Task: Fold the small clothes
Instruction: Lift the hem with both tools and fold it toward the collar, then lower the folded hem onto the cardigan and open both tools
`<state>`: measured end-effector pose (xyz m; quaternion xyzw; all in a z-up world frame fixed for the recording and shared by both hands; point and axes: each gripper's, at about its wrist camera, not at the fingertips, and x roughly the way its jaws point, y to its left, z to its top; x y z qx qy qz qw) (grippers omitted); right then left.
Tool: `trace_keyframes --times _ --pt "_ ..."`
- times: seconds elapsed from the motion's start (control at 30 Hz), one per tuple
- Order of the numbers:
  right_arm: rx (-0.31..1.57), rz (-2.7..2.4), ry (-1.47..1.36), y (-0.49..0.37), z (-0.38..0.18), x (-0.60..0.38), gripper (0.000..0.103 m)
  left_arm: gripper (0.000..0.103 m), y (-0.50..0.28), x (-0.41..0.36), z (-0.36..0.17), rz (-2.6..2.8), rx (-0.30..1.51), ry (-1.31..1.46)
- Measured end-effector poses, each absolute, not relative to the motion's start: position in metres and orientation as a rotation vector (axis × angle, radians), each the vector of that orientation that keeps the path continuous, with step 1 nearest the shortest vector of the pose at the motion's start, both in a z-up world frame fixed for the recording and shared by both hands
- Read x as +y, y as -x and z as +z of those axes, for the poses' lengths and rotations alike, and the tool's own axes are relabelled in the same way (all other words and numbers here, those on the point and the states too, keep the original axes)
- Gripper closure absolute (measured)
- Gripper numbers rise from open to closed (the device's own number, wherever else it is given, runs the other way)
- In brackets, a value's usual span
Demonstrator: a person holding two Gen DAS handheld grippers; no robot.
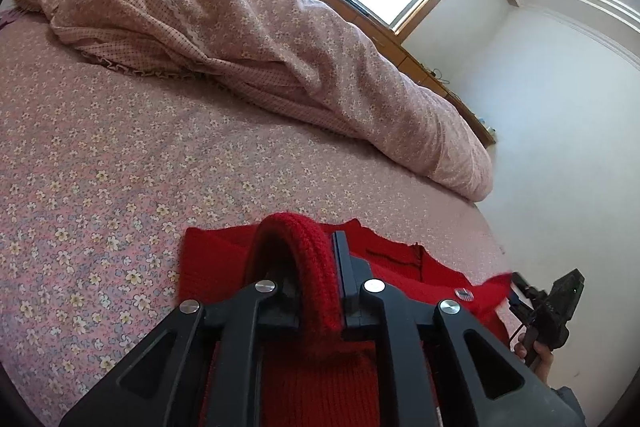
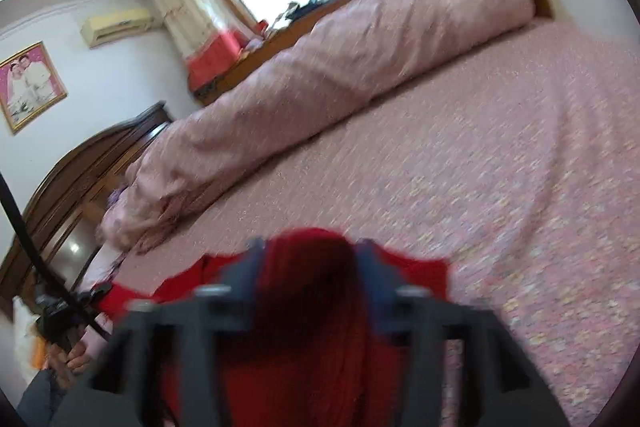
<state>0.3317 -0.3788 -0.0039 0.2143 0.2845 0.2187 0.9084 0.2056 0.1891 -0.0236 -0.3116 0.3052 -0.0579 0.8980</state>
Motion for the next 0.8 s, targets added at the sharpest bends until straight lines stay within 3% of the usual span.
trace_keyframes --times 0.2,0.57,0.73,0.77,0.8 --pt "0.607 0.442 -0.595 -0.337 -0.014 -0.404 0.027 0.077 -0.198 0.196 -0.02 -0.059 0.614 0.629" --pt "0.681 0.491 -0.373 -0.333 -0.009 -0.366 0.027 0.074 -0.202 0.19 -0.037 0.002 0.776 0.527" --pt "0.796 0.461 -0.245 -0.337 -0.028 -0.353 0.028 0.074 -0.202 0.181 -0.055 0.019 0.864 0.455" --pt "0.814 0.458 -0.235 -0.339 -0.032 -0.352 0.034 0.074 -0.202 0.179 -0.058 0.021 0.878 0.446" --pt "0.833 0.465 -0.233 -0.339 -0.036 -0.35 0.047 0.074 -0.202 0.178 -0.061 0.021 0.886 0.444"
